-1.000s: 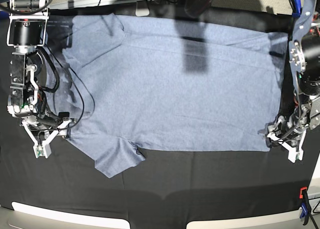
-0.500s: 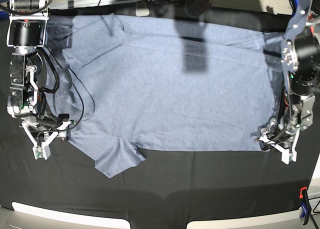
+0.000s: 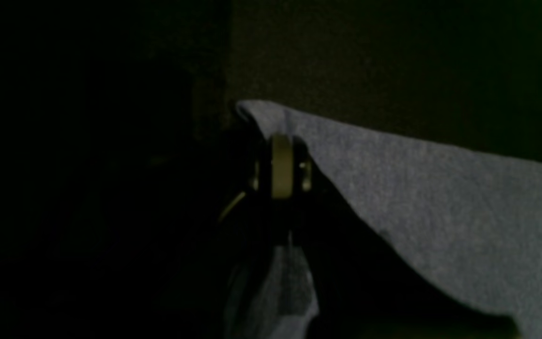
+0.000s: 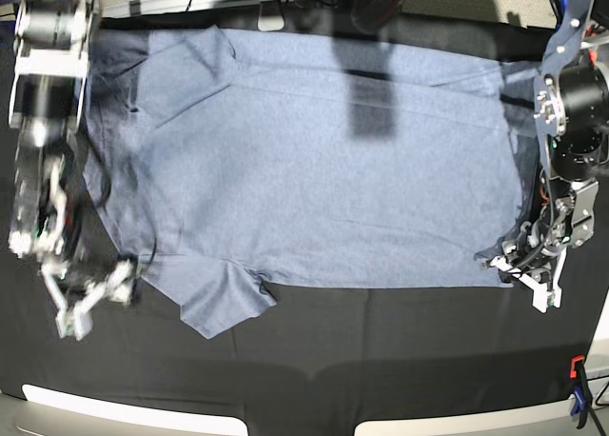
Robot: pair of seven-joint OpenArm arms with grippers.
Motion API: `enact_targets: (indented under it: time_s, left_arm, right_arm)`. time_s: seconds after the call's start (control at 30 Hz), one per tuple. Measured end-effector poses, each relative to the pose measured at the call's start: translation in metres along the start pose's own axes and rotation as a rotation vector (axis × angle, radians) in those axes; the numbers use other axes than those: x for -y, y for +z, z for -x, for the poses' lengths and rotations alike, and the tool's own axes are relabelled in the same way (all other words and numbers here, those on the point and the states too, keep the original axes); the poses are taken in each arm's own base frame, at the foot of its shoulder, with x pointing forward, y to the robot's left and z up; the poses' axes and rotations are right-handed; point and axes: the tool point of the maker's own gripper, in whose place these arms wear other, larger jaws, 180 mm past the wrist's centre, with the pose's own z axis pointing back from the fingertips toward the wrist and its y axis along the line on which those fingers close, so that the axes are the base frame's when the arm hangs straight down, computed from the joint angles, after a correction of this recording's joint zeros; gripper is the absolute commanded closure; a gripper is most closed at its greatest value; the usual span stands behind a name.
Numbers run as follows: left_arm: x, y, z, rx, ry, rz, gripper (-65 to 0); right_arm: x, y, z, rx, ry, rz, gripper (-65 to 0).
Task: Layout the t-shirt on the table in an organized manner, then fold the t-shirt properly
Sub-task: 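Lower both grippers to the shirt side edges and grasp them, then hold the side edges with both grippers and lift them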
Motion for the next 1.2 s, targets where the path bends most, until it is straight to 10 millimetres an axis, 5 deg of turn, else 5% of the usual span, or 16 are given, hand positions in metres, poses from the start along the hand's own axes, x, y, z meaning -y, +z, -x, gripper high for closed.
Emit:
enact_targets:
  time_s: [0.4, 0.57, 1.2]
  left_arm:
    - [0.0, 0.0, 0.001, -0.004, -0.001, 0.001, 0.0]
    - [0.0, 0.0, 0.001, -0.005, -0.001, 0.001, 0.0]
    - [0.0, 0.0, 0.002, -0.008, -0.001, 0.001, 0.0]
  right_arm:
    - [0.006, -0.045, 0.008, -0.127, -0.119, -0.068, -44.5]
    - [-0.012, -0.055, 0.014, -0.14, -0.053, -0.07, -44.5]
    - [-0.02, -0.06, 0.018, -0.158, 0.005, -0.049, -44.5]
